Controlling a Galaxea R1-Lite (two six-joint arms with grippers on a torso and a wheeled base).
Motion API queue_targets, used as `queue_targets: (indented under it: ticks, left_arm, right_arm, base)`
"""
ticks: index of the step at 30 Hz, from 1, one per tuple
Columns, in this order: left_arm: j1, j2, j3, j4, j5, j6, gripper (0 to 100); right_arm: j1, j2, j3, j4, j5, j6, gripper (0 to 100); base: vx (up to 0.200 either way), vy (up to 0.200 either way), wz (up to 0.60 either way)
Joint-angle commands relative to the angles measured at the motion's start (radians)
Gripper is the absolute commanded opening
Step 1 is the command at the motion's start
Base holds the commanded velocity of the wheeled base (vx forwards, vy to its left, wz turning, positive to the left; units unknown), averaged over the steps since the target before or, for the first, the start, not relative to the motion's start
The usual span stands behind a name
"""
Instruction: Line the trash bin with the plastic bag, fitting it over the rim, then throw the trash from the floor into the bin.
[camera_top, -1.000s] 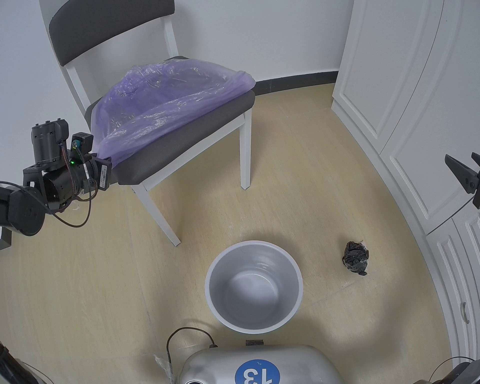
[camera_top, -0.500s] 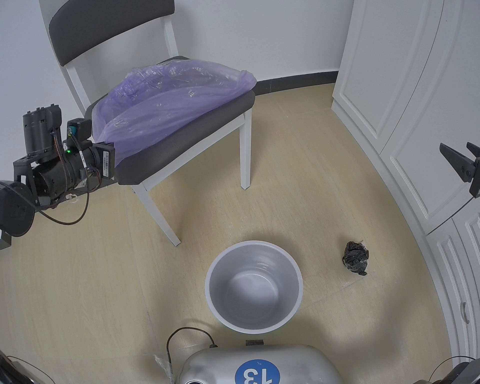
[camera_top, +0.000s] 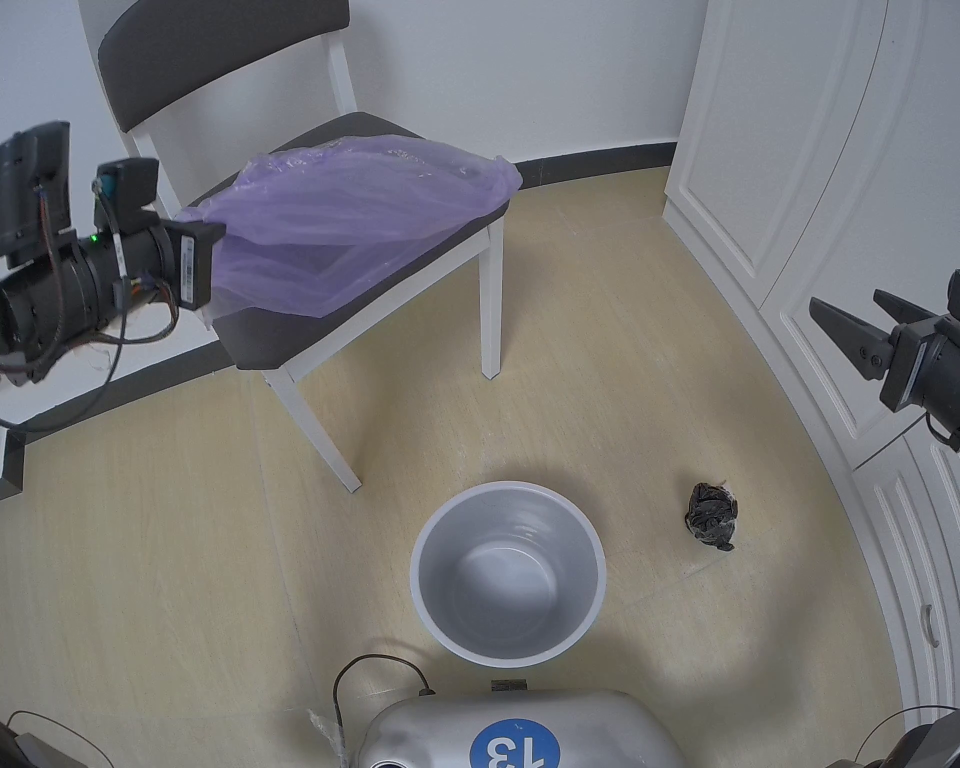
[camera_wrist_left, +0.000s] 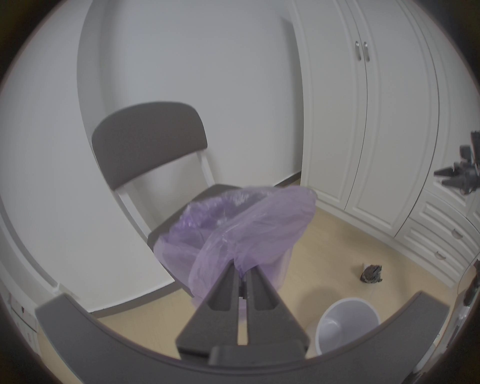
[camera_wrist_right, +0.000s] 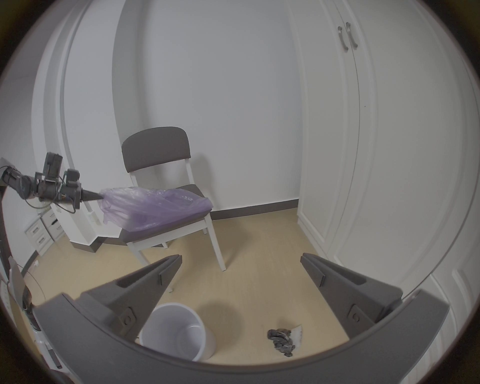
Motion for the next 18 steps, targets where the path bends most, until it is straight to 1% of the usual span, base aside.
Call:
queue_targets:
  ticks: [1,4,5,7,8,9,10,11,13,14,16,18]
  left_arm:
    - [-0.121,-0.052,-0.144,0.092,0.074,0.017,0]
    - [-0.222,-0.038,-0.231,0.152,0.148,0.034,0]
    - [-0.263,-0.029,-0.263,0.173,0.183,0.048,0]
    - [-0.297,-0.02,-0.292,0.187,0.211,0.063,0]
    - [-0.345,-0.001,-0.34,0.199,0.254,0.086,0]
    - [-0.366,0.012,-0.368,0.203,0.275,0.094,0]
    - [-0.366,0.012,-0.368,0.203,0.275,0.094,0]
    - [-0.385,0.035,-0.404,0.203,0.295,0.102,0]
    - [-0.389,0.049,-0.426,0.204,0.301,0.102,0]
    - [-0.401,0.069,-0.463,0.204,0.311,0.102,0]
    - [-0.421,0.091,-0.501,0.207,0.326,0.103,0]
    - [-0.435,0.103,-0.526,0.21,0.344,0.103,0]
  right_arm:
    - [0.019,0.023,0.012,-0.02,-0.001,0.014,100]
    - [0.019,0.023,0.017,-0.018,-0.001,0.02,100]
    - [0.019,0.023,0.023,-0.018,0.0,0.023,100]
    - [0.021,0.023,0.032,-0.02,0.0,0.023,100]
    - [0.025,0.023,0.047,-0.02,0.003,0.023,100]
    - [0.033,0.023,0.055,-0.022,0.008,0.025,100]
    - [0.033,0.023,0.055,-0.022,0.008,0.025,100]
    - [0.05,0.025,0.061,-0.022,0.011,0.029,100]
    - [0.063,0.026,0.063,-0.022,0.011,0.04,100]
    - [0.096,0.028,0.069,-0.02,0.009,0.072,100]
    - [0.133,0.037,0.077,-0.02,0.005,0.098,100]
    - [0.146,0.055,0.086,-0.022,0.002,0.106,100]
  base:
    - [0.0,0.0,0.0]
    - [0.0,0.0,0.0]
    - [0.0,0.0,0.0]
    - [0.0,0.0,0.0]
    - [0.0,0.0,0.0]
    - [0.0,0.0,0.0]
    - [0.0,0.0,0.0]
    - [0.0,0.0,0.0]
    - [0.0,0.0,0.0]
    - [0.0,0.0,0.0]
    - [0.0,0.0,0.0]
    - [0.0,0.0,0.0]
